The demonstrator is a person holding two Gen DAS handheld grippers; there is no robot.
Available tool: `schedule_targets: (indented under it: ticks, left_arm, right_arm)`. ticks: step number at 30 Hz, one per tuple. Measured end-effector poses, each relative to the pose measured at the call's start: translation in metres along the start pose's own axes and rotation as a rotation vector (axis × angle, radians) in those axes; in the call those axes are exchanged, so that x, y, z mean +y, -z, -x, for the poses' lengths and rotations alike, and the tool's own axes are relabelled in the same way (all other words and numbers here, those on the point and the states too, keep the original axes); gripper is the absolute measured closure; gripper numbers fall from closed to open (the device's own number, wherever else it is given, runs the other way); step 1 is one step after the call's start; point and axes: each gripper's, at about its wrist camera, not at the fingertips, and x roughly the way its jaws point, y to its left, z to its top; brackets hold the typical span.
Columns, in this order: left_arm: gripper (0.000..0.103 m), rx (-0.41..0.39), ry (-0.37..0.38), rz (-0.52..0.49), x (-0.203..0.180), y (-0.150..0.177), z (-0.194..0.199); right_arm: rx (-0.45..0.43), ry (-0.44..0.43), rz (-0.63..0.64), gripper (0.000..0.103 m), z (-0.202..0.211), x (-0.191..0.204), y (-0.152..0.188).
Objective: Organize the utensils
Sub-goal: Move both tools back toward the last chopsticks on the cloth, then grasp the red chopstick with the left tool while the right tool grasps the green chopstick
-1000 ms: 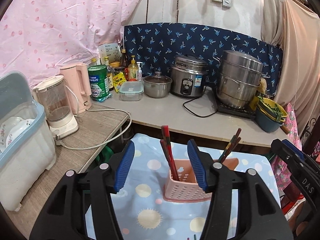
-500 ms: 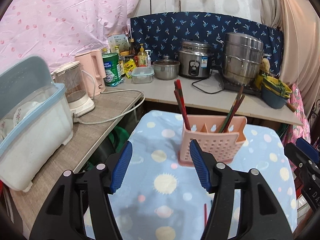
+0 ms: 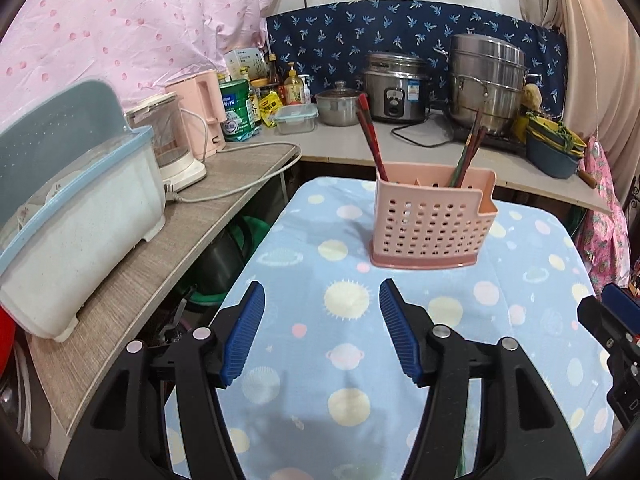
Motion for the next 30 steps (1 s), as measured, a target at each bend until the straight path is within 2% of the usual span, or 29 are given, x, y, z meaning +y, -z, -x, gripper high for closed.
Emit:
schedule_targets:
  ticks: [14, 24, 26, 30]
  left_arm:
    - [0.046, 0.118, 0.013, 0.001, 0.006, 0.065, -0.009]
    - [0.046, 0.182, 0.013, -0.048, 0.001, 0.106, -0.011]
    - [0.042, 0.197, 0.02, -0.05, 0.0, 0.113, -0.01]
    - [0.04, 0.211, 0.029, -0.063, -0.002, 0.124, -0.009]
  right_arm:
    - [0.126, 0.017, 0.005, 0.055, -0.003, 0.0, 0.078]
    - [0.216, 0.002, 0.004, 0.055, -0.006, 0.005, 0.126]
    - [0.233, -0.004, 0.008, 0.055, -0.007, 0.008, 0.136]
    - [0.262, -0.01, 0.027, 0.055, -0.008, 0.015, 0.154]
